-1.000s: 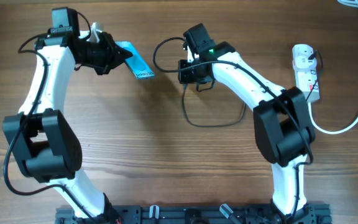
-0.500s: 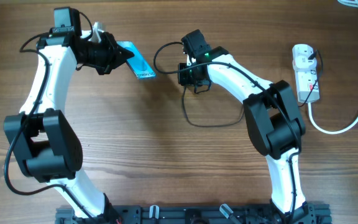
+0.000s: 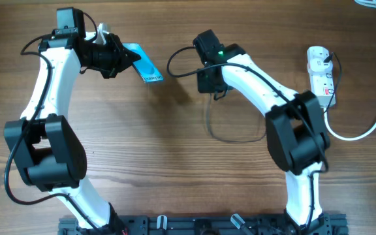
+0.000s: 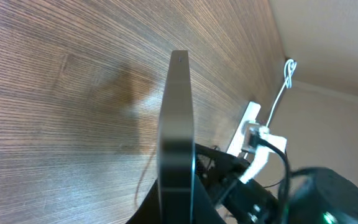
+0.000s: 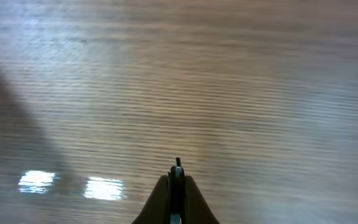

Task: Plug charger to phone and switch on socket
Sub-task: 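Lower the right gripper onto the black USB-C cable end and grasp it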

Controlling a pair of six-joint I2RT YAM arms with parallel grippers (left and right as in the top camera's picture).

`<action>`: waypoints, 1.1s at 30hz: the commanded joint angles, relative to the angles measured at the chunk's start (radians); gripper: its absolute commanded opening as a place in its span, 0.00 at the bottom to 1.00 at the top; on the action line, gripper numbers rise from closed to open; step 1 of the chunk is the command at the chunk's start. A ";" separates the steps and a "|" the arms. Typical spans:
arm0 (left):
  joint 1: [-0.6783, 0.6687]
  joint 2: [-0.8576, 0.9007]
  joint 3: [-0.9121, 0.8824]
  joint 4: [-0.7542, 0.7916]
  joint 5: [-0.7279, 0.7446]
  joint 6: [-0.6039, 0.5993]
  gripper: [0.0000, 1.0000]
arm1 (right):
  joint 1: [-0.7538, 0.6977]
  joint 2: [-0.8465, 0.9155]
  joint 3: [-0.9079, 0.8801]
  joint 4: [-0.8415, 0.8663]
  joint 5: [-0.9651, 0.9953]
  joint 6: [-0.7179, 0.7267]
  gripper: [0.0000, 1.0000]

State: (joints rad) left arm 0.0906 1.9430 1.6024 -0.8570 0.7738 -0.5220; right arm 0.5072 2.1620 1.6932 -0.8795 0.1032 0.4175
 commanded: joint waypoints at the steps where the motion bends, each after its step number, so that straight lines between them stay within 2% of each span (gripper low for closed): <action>1: -0.004 -0.034 0.015 0.006 0.017 -0.010 0.04 | 0.041 0.007 -0.002 -0.026 0.123 0.032 0.04; 6: -0.004 -0.034 0.015 0.007 0.017 -0.010 0.04 | 0.056 0.036 -0.007 -0.042 0.078 0.136 0.04; 20: -0.004 -0.034 0.015 -0.008 0.017 -0.010 0.04 | 0.055 0.098 -0.007 -0.045 0.013 0.134 0.05; 26: -0.004 -0.034 0.015 -0.024 0.017 -0.010 0.04 | 0.055 0.138 -0.024 -0.053 -0.051 0.134 0.16; 33: -0.004 -0.034 0.015 -0.024 0.016 -0.010 0.04 | 0.055 0.138 -0.026 -0.085 -0.087 0.133 0.18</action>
State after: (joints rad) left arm 0.0906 1.9430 1.6024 -0.8803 0.7738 -0.5220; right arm 0.5594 2.2463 1.6920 -0.9424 0.0677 0.5453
